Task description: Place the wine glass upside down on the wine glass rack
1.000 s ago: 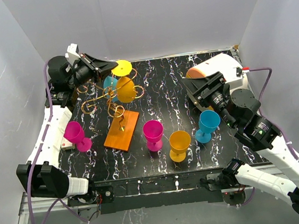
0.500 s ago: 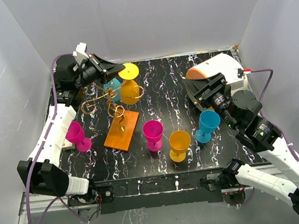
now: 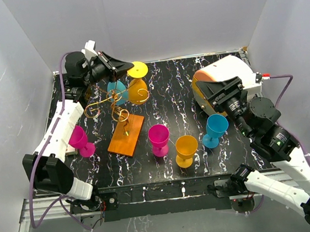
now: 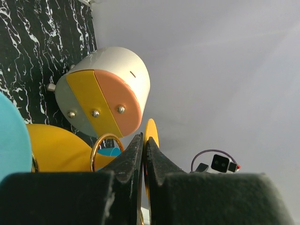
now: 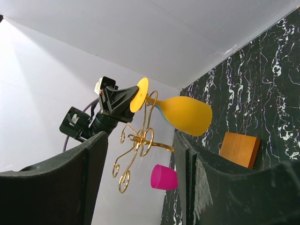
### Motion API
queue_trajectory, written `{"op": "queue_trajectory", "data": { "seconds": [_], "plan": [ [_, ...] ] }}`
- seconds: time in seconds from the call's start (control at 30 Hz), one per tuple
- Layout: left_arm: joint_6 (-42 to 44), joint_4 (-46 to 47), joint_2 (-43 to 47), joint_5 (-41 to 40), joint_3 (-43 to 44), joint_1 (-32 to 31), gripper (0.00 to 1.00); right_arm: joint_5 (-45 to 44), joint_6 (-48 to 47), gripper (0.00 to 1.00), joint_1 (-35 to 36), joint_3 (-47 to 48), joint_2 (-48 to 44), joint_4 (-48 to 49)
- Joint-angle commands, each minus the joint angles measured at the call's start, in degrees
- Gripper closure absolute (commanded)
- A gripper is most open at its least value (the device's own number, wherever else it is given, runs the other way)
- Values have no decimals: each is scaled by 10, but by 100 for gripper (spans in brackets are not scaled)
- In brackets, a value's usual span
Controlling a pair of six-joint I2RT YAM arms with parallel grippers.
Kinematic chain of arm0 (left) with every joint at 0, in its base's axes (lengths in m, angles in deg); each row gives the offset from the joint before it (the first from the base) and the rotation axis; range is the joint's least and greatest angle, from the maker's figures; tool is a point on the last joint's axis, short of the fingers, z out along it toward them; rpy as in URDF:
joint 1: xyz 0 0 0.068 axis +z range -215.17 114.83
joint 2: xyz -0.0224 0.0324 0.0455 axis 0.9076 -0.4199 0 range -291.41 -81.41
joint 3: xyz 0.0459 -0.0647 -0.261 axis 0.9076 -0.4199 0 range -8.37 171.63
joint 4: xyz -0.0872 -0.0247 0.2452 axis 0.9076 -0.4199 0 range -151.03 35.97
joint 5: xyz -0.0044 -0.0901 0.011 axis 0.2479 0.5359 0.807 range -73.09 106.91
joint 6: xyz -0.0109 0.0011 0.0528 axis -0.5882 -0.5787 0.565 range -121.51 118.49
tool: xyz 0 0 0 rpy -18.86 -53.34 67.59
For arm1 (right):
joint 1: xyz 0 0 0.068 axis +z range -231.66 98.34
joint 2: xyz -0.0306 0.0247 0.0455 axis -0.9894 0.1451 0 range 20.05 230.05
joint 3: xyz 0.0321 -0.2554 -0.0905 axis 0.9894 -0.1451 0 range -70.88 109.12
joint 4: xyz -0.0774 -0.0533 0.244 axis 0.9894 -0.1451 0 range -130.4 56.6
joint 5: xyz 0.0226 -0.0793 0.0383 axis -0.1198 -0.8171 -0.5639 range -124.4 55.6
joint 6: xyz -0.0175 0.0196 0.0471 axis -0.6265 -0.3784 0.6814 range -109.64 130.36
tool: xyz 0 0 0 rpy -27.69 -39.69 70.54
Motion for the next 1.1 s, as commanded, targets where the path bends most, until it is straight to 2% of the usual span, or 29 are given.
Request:
{"op": "queue_trajectory", "data": {
  "seconds": [0.0, 0.27, 0.7, 0.87, 1.07],
  "plan": [
    [8, 10, 2, -14, 41, -3, 100, -12, -10, 44, 1, 14, -5, 8],
    [66, -57, 9, -75, 59, -2, 100, -12, -13, 43, 2, 19, -4, 2],
    [117, -109, 40, -123, 47, -2, 100, -7, -16, 43, 1, 24, 3, 0],
    [134, -134, 38, -130, 54, -1, 87, -5, -16, 43, 2, 29, 7, -1],
    [146, -147, 33, -138, 60, 0, 86, -2, -12, 43, 1, 29, 7, 0]
  ]
}}
